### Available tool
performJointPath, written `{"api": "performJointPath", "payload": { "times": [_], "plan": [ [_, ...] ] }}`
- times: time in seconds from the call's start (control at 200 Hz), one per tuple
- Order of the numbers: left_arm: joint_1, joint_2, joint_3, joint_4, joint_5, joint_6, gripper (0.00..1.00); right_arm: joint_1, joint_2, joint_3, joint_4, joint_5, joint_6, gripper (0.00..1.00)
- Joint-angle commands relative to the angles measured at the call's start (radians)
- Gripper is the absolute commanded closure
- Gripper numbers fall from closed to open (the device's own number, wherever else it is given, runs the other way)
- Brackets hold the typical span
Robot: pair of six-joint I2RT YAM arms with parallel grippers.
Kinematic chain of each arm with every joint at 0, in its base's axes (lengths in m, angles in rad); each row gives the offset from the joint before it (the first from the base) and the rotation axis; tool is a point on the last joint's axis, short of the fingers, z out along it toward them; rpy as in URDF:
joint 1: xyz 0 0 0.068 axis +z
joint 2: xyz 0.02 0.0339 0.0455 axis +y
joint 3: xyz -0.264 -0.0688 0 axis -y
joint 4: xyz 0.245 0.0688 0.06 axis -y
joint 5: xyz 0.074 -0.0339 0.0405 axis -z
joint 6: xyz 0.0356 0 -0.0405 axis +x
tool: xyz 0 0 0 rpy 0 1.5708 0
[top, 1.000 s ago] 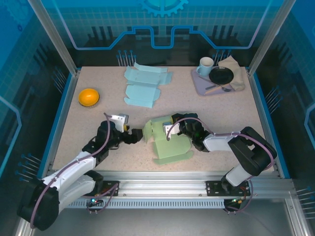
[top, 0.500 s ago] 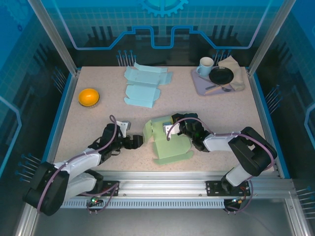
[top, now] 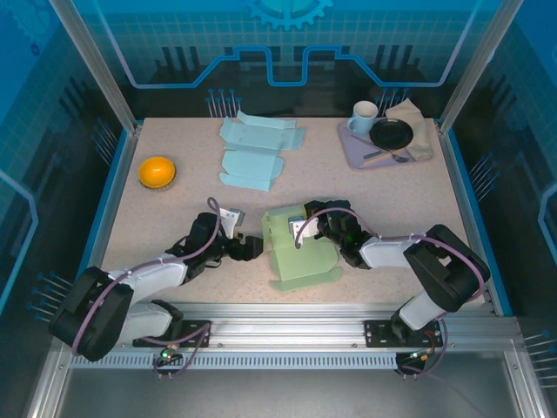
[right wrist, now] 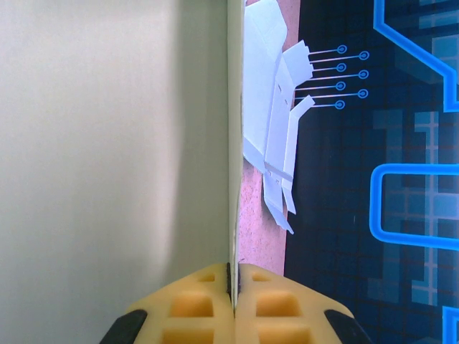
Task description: Fold the paper box
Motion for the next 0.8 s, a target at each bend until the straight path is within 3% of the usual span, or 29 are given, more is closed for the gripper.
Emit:
{"api": "performJointPath", "payload": {
  "times": [0.0,0.795],
  "plan": [
    [-0.020,0.034,0.053,0.050,0.025,0.024,0.09,-0.010,-0.003,0.000,-0.045,-0.015,0.016,1.00],
    [-0.076,0.252,0.155,0.163,0.039,-0.038,0.07,-0.005,-0.007,-0.001,-0.055,-0.012,0.006,1.00]
  ]
}}
